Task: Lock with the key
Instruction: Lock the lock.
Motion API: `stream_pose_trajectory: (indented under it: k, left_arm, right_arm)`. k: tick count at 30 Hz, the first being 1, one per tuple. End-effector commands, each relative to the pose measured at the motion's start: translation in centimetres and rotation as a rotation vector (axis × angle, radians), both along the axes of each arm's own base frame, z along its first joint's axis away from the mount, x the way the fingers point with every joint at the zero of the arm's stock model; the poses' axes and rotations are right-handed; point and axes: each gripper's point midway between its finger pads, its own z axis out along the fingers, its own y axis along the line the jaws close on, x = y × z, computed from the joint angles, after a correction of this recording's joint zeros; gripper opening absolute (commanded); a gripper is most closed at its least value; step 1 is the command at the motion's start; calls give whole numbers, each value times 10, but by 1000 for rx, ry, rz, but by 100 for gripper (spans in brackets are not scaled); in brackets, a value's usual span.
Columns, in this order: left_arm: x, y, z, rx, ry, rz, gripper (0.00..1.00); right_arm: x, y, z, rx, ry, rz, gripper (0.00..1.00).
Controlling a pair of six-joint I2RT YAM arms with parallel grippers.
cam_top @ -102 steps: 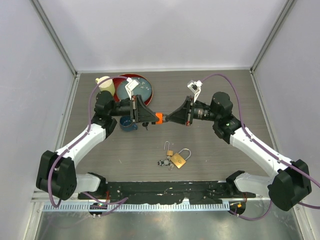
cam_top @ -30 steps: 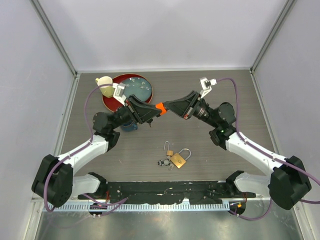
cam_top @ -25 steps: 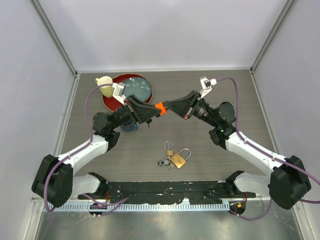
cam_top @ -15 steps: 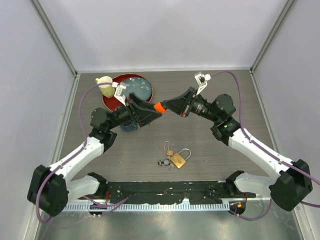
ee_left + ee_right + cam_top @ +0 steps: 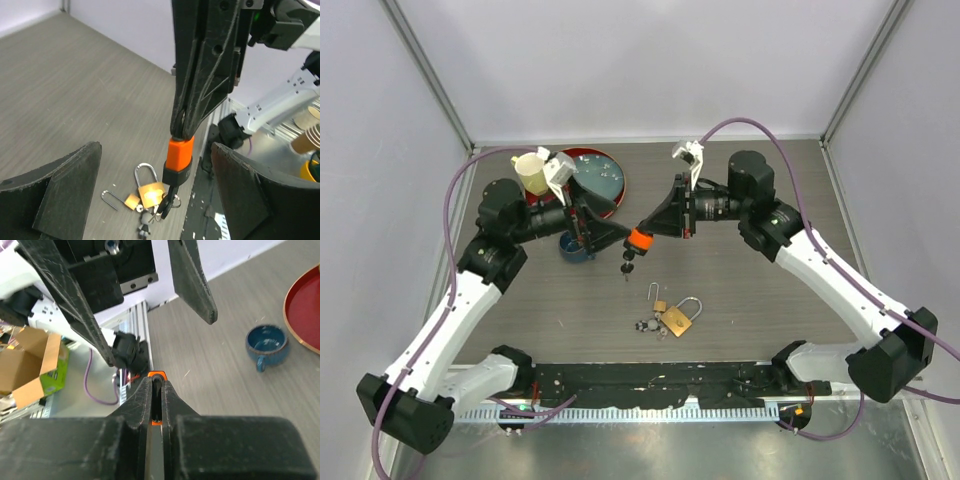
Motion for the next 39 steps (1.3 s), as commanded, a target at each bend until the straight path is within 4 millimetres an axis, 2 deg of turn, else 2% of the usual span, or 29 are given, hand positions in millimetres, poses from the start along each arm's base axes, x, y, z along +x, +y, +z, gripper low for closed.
stream_pose_trajectory:
  k: [1, 7, 10, 13, 16, 17, 19, 20, 21, 22, 24, 25, 26, 27, 28, 29, 30, 31, 34, 39]
  left_arm:
    - [-17, -6, -26, 94, 97, -153, 95]
    - [-31, -30, -43, 116, 174, -299, 94]
    - [-34, -38, -55, 126, 207, -323, 89]
    - [-36, -46, -57, 98, 207, -345, 79]
    - [-38, -52, -52, 65, 193, -366, 56]
    - [-39, -53, -51, 60, 201, -372, 41]
    - [-39, -54, -51, 54, 191, -370, 24]
    - [-38, -54, -52, 53, 195, -366, 8]
    - [-36, -54, -52, 52, 195, -355, 2]
    - [-34, -55, -52, 46, 191, -343, 0]
    - [-33, -55, -45, 17, 174, -334, 0]
    - [-32, -56, -49, 9, 178, -325, 0]
    - [-32, -56, -46, -10, 186, -313, 0]
    - [-29, -56, -39, -37, 150, -301, 0]
    - [-26, -56, -43, -46, 156, -279, 0]
    - [-27, -55, -40, -67, 164, -270, 0]
    - [-26, -55, -36, -88, 137, -266, 0]
    - [-25, -55, -35, -100, 130, -257, 0]
    - [-21, -54, -27, -130, 96, -224, 0]
    - [-21, -50, -8, -210, 35, -199, 0]
  right_arm:
    - [-13, -2, 11, 1, -43, 86, 1]
    - [-8, -1, 20, 32, -44, 40, 1]
    - [-5, 0, 20, 42, -26, 30, 1]
    - [-8, 2, 16, 49, -2, 52, 1]
    - [-5, 3, 17, 58, -10, 45, 1]
    - [-5, 3, 16, 58, -10, 43, 2]
    - [-2, 2, 15, 58, -4, 9, 1]
    - [0, 1, 17, 68, -14, -6, 1]
    - [4, 1, 18, 71, -10, -30, 3]
    - [6, 1, 18, 74, -8, -47, 4]
    - [9, -1, 25, 99, -2, -88, 16]
    - [10, -2, 25, 109, 6, -99, 23]
    - [9, -3, 35, 143, -22, -107, 36]
    - [7, -4, 39, 166, -7, -110, 43]
    - [6, -4, 43, 207, -34, -108, 49]
    - [2, -9, 51, 237, -49, -116, 63]
    - [2, -9, 48, 252, -19, -125, 69]
    - [4, -11, 56, 288, -40, -148, 74]
    - [8, -15, 57, 314, -26, -187, 83]
    - [19, -13, 43, 312, 32, -230, 85]
